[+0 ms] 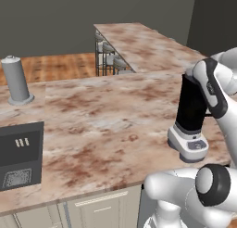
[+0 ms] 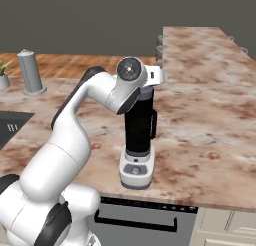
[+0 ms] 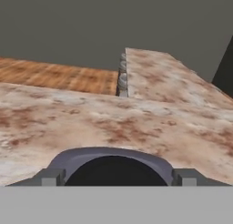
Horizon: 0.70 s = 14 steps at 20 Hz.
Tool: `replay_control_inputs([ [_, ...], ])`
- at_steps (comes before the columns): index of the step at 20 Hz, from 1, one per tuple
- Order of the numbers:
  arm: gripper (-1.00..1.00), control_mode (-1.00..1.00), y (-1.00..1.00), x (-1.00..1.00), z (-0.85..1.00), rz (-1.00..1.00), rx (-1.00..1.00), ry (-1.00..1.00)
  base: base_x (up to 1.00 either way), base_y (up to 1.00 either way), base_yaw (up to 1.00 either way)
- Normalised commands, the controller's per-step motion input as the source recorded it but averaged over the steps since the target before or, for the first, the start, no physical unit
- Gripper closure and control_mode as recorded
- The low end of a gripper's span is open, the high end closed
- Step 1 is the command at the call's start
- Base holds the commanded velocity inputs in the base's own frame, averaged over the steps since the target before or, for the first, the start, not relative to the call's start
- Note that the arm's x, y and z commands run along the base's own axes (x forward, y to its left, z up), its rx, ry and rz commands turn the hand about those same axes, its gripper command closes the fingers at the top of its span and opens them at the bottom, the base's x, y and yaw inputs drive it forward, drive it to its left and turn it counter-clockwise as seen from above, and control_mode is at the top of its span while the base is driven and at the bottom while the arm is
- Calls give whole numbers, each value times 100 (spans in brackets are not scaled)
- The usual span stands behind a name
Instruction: Grab the garlic and lemon from the fridge, place them in the blender, close the lid, and turn on the blender to create a marinade.
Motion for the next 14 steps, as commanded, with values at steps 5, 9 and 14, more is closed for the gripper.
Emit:
replay_control_inputs([
  [5, 100, -100, 0, 12, -55, 4, 0, -1, 0, 0, 0],
  [9, 100, -100, 0, 0, -58, -2, 0, -1, 0, 0, 0],
  [14, 100, -100, 0, 0, -32, -6, 0, 0, 0, 0, 0],
])
